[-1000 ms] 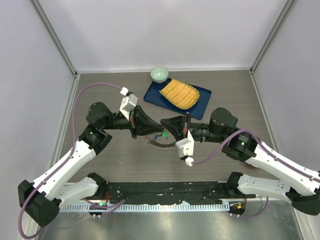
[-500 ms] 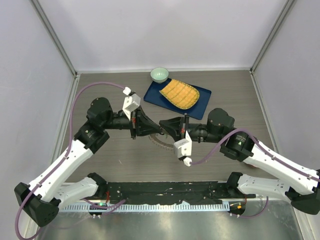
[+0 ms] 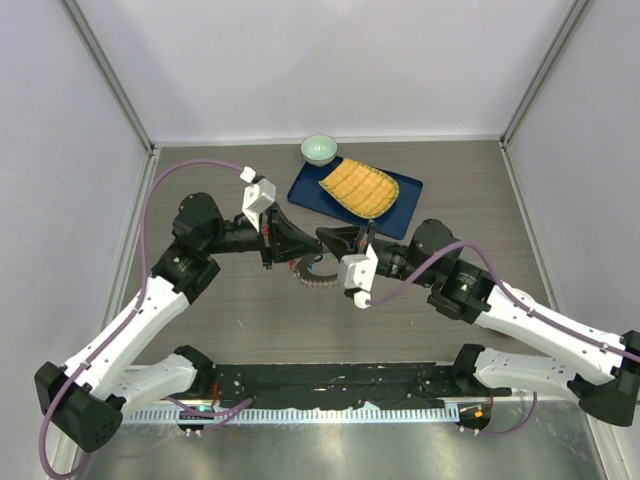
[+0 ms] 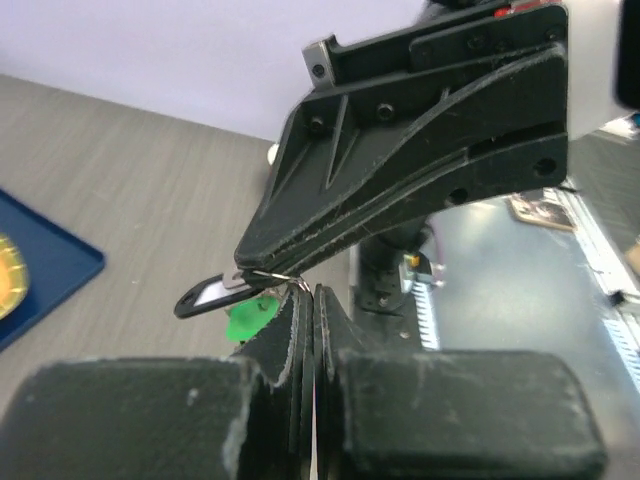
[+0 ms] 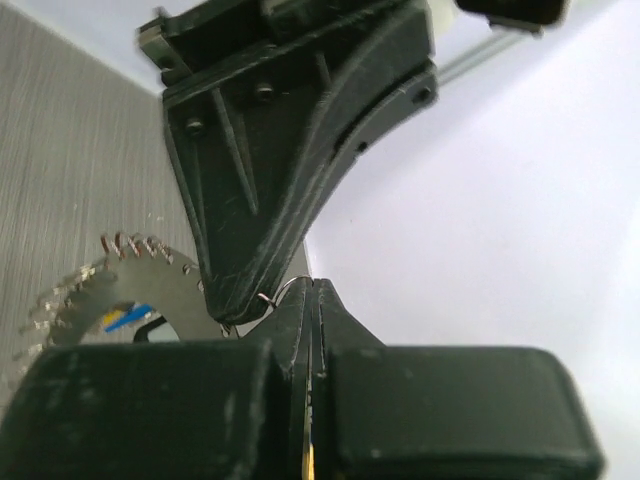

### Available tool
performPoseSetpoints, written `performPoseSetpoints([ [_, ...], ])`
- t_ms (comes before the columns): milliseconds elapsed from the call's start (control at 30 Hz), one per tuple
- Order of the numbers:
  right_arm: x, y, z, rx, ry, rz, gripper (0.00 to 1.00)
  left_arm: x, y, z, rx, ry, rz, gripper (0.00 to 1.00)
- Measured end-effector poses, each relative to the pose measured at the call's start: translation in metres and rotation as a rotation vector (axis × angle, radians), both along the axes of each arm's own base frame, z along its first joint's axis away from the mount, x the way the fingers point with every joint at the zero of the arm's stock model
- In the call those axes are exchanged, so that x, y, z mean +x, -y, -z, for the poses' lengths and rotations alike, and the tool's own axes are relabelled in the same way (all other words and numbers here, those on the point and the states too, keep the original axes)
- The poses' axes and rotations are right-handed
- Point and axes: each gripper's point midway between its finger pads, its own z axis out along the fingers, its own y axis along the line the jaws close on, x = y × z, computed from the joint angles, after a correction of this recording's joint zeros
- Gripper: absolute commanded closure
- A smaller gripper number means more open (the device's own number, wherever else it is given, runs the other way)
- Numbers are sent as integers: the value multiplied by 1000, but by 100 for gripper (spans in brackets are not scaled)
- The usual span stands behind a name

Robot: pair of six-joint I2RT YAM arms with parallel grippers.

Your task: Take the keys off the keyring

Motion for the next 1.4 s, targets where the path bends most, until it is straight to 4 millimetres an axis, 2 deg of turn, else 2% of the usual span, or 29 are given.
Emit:
performPoseSetpoints([
  [200, 24, -1, 11, 243, -196, 116, 99, 23, -9, 6, 171, 83, -121, 100],
  [467, 50, -12, 25, 541, -372, 157, 99, 48, -26, 18, 423, 149, -206, 100],
  [600, 58, -19, 27, 593, -380, 158, 99, 55, -34, 20, 510, 188, -229, 100],
  [800, 69, -25, 27, 641, -348, 101, 99, 64, -38, 22, 549, 209, -262, 100],
  [1000, 93, -29, 34, 659, -397, 82, 99, 86, -41, 27, 615, 206, -334, 100],
  [1100, 101, -31, 20, 710, -409, 81, 99, 94, -46, 14, 633, 239, -370, 100],
  [1300, 112, -32, -22, 807, -366, 56, 99, 107, -49, -29, 642, 360, -439, 100],
  [1400, 117, -35, -34, 822, -355, 26, 99, 112, -52, -39, 648, 396, -471, 100],
])
